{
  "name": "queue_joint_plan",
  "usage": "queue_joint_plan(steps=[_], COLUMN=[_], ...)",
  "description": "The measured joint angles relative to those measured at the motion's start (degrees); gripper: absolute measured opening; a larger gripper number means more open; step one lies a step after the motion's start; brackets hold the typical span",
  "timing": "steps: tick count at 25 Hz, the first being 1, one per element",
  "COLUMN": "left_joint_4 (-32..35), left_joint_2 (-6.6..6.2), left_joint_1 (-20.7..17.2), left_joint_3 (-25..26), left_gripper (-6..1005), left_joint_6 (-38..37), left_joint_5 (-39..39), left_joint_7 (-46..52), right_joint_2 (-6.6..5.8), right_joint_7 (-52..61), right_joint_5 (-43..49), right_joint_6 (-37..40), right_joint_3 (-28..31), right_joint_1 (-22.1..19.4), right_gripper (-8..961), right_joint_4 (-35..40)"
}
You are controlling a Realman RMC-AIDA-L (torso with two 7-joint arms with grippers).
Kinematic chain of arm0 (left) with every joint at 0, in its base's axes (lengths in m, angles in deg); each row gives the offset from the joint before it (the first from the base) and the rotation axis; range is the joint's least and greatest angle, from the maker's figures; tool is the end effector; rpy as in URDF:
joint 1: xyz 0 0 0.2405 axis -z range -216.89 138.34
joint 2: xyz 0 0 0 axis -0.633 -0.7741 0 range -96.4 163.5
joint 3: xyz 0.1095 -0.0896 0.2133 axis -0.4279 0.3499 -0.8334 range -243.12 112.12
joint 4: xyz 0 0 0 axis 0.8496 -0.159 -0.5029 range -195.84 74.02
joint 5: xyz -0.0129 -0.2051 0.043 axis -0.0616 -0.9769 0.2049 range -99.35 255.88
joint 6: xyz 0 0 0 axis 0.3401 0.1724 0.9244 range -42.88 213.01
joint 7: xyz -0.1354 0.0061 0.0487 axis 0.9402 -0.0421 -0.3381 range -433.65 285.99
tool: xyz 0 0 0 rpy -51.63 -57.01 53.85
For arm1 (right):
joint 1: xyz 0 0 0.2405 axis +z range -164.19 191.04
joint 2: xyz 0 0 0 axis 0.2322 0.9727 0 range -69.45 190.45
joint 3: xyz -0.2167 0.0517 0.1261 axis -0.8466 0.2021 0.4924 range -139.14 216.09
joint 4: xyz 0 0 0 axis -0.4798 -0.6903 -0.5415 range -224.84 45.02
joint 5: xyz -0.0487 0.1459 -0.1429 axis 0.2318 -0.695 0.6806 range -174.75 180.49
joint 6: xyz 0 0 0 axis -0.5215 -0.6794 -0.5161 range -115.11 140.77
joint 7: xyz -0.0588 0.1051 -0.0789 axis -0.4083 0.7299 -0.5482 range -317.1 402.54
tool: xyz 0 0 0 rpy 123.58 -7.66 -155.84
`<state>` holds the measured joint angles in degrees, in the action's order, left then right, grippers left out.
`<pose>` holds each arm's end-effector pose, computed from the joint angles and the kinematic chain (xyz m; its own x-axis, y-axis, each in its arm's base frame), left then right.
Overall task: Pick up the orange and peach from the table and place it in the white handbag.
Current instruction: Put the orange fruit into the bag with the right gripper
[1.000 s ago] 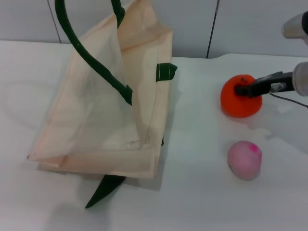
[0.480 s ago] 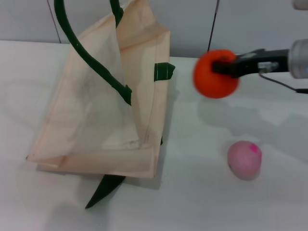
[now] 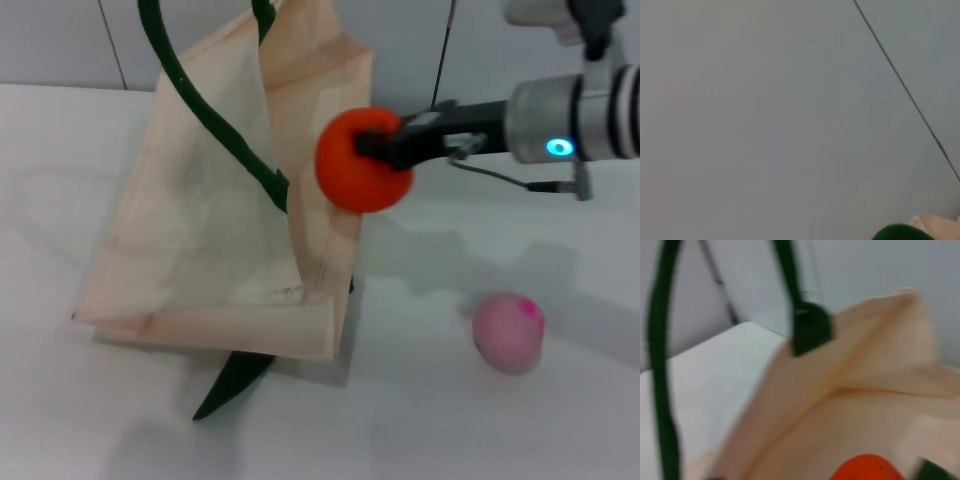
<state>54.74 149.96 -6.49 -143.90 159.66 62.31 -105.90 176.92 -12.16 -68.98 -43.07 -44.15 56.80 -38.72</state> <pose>-0.0561 0.3733 0.1382 0.9893 0.1456 0.0132 0.0755 -0.4313 -0.8991 0.1278 0.4179 -0.0446 0.8189 -0.4741 -0.3234 -0.5570 -0.7924 -0.2489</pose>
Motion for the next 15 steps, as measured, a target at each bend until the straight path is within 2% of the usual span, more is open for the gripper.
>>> queue_joint_plan(steps=[6, 10, 15], left_joint_4=[0.01, 0.01, 0.01], left_joint_2=[0.05, 0.02, -0.09], left_joint_1=[0.56, 1.12, 1.78], left_joint_3=[-0.01, -1.02, -2.15], left_gripper=[123, 123, 123], left_joint_6=[-0.38, -0.87, -1.49], left_joint_5=[-0.05, -0.12, -0.13], left_joint_7=[0.18, 0.75, 1.36], right_joint_2=[0.03, 0.00, 0.12], right_joint_7=[-2.77, -4.98, -10.53], right_joint_5=[-7.47, -9.72, -14.17], right_joint_6=[3.11, 3.53, 3.61], right_joint_3=[-6.84, -8.05, -8.72], right_joint_1=[2.10, 4.12, 8.02], right_gripper=[106, 80, 74], right_joint_4=[-1.51, -3.36, -9.49])
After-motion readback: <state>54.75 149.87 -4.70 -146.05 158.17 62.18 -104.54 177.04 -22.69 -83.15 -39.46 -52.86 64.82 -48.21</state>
